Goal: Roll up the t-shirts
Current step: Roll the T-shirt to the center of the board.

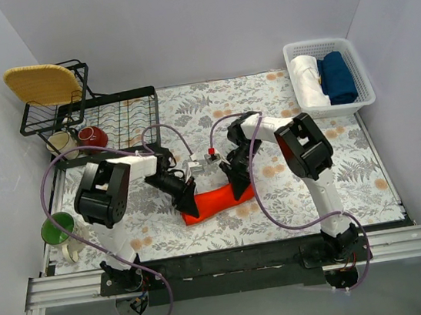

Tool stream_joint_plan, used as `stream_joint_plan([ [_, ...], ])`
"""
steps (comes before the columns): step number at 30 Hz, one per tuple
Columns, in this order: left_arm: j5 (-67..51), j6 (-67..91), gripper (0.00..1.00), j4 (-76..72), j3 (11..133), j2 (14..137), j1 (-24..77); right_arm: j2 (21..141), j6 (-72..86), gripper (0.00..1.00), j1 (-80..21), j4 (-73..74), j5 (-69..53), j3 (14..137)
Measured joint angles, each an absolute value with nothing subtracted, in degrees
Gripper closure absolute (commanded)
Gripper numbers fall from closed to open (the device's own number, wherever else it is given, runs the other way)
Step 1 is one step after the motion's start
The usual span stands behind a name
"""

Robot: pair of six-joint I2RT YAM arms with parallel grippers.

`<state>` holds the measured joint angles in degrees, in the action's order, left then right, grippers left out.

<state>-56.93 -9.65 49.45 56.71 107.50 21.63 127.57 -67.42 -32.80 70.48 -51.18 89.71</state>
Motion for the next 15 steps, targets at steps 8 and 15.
stream_joint_plan([
  [8,-55.7,-7.4,0.34,50.8,54.0,102.0,20.7,135.9,-60.6,0.95,-31.4,77.9,-53.4,97.8],
  [15,-41.6,-3.2,0.38,50.3,56.1,88.8,20.9,140.6,-54.0,0.96,-30.7,82.6,-54.1,102.0],
])
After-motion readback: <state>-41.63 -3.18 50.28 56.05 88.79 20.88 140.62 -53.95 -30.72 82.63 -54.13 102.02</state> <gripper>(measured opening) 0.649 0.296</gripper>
